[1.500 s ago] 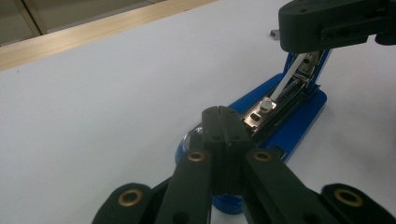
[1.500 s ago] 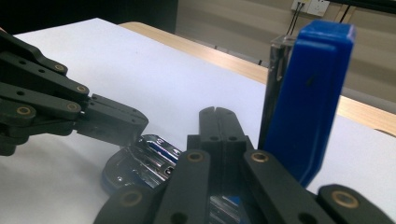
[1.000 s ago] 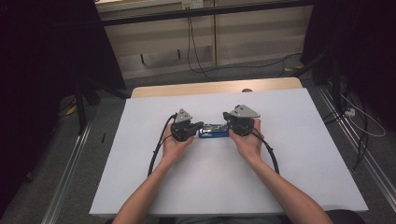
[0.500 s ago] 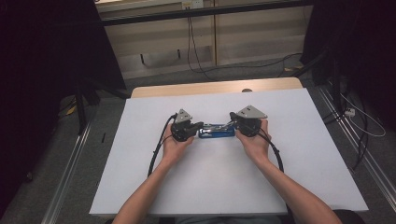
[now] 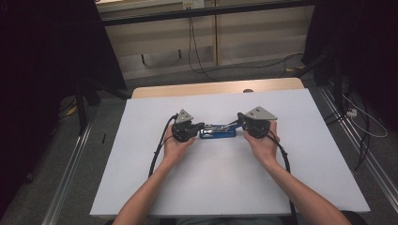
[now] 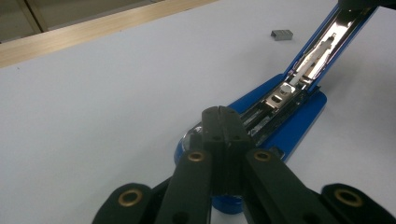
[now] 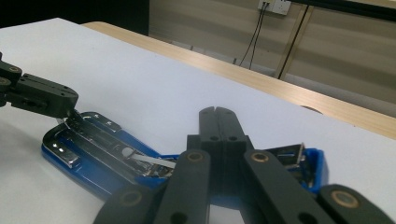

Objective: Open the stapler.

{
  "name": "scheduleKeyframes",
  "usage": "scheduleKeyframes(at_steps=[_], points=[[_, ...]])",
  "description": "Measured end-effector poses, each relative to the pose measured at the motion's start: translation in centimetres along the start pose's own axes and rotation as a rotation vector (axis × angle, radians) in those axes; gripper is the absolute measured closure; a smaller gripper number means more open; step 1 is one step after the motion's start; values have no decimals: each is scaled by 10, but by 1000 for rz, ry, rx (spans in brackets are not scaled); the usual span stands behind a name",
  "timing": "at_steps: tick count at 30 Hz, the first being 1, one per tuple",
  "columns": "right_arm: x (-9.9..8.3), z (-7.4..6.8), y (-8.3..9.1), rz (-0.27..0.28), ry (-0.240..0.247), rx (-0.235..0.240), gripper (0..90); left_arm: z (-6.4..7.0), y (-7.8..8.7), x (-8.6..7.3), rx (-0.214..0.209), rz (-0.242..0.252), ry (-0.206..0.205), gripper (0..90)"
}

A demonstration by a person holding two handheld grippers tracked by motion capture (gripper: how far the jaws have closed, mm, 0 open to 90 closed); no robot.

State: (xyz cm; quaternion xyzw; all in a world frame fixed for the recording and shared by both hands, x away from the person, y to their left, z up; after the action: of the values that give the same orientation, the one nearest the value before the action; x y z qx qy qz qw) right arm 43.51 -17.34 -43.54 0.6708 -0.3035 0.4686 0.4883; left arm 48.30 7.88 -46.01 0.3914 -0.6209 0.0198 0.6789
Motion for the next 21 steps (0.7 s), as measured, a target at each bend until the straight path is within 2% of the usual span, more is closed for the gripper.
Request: scheduleKeyframes(at_steps=[3,6,21], points=[[-3,4,2,-5,-12,7,900,0,0,0,-1,0,1,900],[-6,5,4,-8,0,34,900,0,0,0,-1,0,4,900],[-7,10,6,-26,-11,41,900,-1,0,0,-4,0,14,900]])
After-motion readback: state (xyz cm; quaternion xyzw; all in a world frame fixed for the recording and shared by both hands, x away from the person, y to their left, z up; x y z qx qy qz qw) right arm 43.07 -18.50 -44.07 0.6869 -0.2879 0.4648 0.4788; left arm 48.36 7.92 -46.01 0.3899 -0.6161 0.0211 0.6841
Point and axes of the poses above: each handheld gripper's, and its own axes: y roughly backward along the jaws, x roughly out of its top, z roughly to its right, the point moved 2 cm from there along -y, roughly forward along the jaws, and after that the axes turned 10 degrees about -y, right-handed, at the moved point
